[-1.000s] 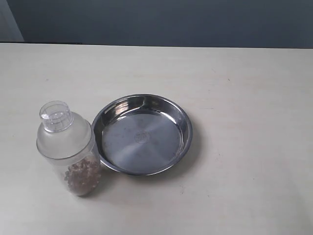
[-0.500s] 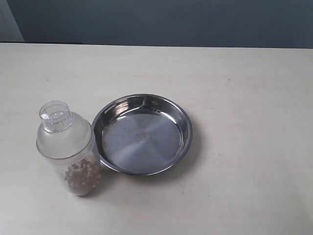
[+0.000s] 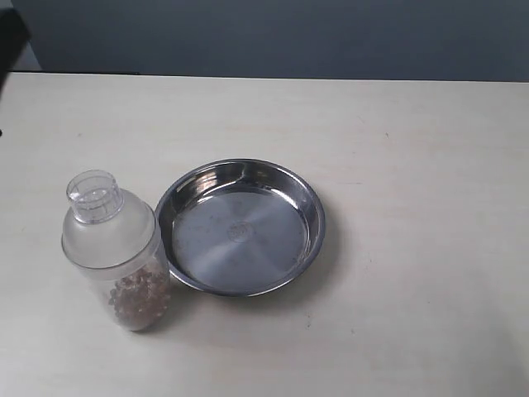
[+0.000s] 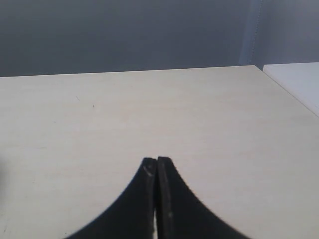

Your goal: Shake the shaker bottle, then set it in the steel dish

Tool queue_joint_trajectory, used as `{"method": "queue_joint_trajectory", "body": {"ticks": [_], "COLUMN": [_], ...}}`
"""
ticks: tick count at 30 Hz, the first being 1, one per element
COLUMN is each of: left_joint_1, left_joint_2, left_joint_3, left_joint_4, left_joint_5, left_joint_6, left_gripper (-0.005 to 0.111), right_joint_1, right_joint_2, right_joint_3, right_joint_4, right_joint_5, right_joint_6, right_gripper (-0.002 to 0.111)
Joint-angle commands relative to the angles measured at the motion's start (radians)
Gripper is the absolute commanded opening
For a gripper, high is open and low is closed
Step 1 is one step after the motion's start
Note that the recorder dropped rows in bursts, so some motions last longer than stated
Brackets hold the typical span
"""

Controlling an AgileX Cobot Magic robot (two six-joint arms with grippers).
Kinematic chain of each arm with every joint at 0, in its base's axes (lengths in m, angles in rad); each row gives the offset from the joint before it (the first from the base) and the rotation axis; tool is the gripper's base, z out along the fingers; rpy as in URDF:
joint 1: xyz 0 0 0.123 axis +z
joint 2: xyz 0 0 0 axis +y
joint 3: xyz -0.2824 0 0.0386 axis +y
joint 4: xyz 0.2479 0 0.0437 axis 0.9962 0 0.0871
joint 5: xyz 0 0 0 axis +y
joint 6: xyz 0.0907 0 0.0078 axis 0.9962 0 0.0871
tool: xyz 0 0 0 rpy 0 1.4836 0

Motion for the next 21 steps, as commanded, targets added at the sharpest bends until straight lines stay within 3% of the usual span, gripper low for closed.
{"method": "queue_joint_trajectory", "body": {"ticks": [1, 6, 11, 21], "left_joint_1": [-0.006, -0.004, -0.004, -0.004], "left_joint_2": [0.094, 0.256, 0.405, 0.607], "left_joint_3": [0.068, 0.187, 0.239, 0.275], "left_joint_4": [0.067, -0.016, 0.033, 0.056], "left_joint_5": [-0.091, -0.384, -0.525, -0.644], "left_joint_6": [-0.062, -0.048, -0.048, -0.026], "left_gripper": [0.105, 0.105, 0.105, 0.104], "right_joint_1": [-0.003, -0.003, -0.003, -0.003], "right_joint_2": [-0.005, -0.005, -0.005, -0.005], "right_joint_3": [0.001, 0.001, 0.001, 0.001], "right_joint_4": [0.001, 0.001, 0.001, 0.001], "right_joint_5": [-0.014, -0.014, -0.014, -0.014], "right_joint_6": [-0.002, -0.002, -0.002, -0.002], "right_gripper": [-0.001, -0.001, -0.001, -0.001]}}
